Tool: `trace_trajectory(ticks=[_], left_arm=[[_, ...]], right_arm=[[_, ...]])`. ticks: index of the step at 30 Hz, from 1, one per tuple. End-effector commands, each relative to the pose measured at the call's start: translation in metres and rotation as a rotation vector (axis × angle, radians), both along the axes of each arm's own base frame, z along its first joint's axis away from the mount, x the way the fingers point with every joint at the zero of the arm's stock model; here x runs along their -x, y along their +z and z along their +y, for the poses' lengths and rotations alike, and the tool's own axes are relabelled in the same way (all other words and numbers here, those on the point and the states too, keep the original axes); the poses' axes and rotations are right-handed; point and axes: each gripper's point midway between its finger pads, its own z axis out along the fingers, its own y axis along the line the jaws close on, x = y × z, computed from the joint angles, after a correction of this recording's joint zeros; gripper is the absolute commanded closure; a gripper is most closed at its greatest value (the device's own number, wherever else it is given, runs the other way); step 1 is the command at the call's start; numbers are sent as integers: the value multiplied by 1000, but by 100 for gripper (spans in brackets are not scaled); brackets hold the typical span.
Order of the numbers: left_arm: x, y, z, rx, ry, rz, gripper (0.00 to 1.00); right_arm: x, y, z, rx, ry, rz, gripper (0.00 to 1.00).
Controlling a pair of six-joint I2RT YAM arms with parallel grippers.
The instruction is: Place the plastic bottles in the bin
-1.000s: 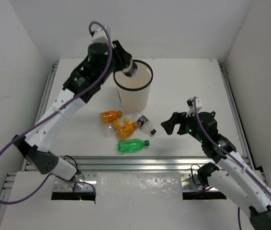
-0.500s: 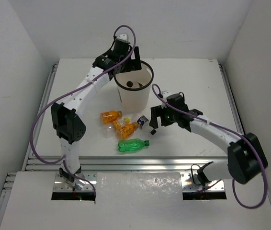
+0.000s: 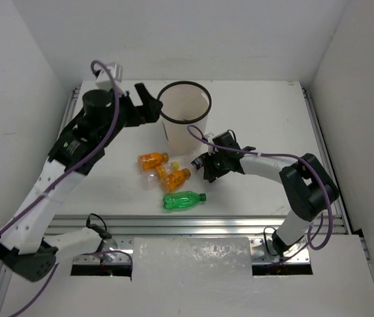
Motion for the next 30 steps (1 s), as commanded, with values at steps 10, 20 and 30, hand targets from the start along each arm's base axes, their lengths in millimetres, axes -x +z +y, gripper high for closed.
trace_trajectory(ticks=[10,20,30], left_arm=[[70,-81,-83,149,-384,84,0],[85,-94,-156,281,-580,112,0],[75,-107,-176,312,-578,162,0]], right_arm=[[28,82,-34,-158,-157,-251,91],[62,184,-35,-392,-60,-484,98],[100,242,-14,-618,130,-574,96]])
